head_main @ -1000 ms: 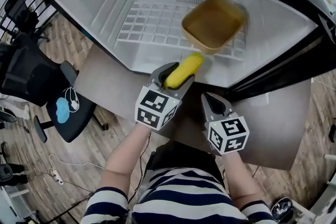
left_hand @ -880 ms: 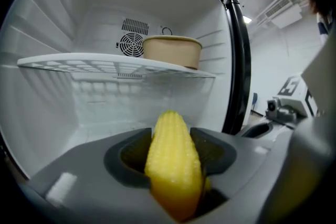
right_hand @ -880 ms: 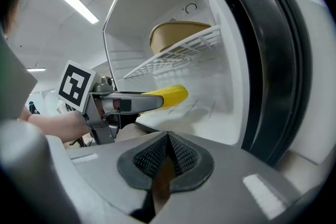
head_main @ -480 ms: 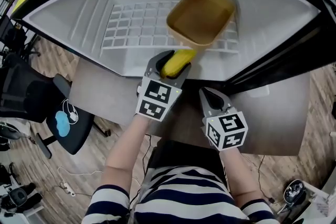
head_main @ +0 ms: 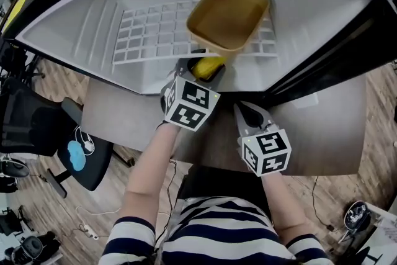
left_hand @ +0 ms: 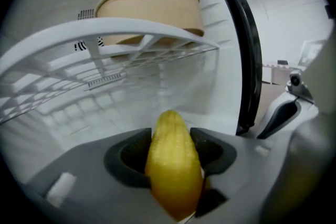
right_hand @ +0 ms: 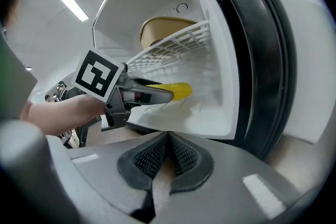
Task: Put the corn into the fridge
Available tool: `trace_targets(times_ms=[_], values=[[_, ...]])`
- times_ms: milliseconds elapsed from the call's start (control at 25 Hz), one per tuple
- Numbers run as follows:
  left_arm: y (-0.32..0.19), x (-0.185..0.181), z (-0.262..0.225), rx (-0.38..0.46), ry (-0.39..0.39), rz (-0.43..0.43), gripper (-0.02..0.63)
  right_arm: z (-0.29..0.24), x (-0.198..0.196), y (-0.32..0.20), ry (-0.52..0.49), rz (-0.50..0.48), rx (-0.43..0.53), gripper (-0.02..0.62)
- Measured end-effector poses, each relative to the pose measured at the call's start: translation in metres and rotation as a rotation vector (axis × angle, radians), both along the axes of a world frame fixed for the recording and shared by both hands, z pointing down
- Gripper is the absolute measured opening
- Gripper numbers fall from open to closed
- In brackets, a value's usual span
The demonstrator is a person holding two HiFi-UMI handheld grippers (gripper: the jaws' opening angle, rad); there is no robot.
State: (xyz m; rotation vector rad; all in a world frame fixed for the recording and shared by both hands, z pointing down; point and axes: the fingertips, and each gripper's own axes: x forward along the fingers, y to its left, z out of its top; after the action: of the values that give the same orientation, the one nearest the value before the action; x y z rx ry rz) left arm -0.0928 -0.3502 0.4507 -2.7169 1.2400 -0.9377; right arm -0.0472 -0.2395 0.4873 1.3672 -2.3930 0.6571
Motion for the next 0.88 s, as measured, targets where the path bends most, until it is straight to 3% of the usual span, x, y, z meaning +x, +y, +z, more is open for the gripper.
trace_targets(times_ms=[200, 720, 880], values=[[0.0, 0.004, 0.007, -0.007, -0.047, 0.032, 0.0, 0.001, 0.004, 0.002, 0.004, 0.016, -0.001, -0.009], [-0.003, -0.004, 0.028, -0.039, -0.135, 0.019, 0.0, 0.001, -0.003, 0.004, -0.001, 0.016, -0.004, -0.009], [-0.003, -0.008, 0.034, -0.016, -0.171, 0.018, 0.0, -0.001, -0.004, 0.004, -0.004, 0.014, 0.0, -0.009]])
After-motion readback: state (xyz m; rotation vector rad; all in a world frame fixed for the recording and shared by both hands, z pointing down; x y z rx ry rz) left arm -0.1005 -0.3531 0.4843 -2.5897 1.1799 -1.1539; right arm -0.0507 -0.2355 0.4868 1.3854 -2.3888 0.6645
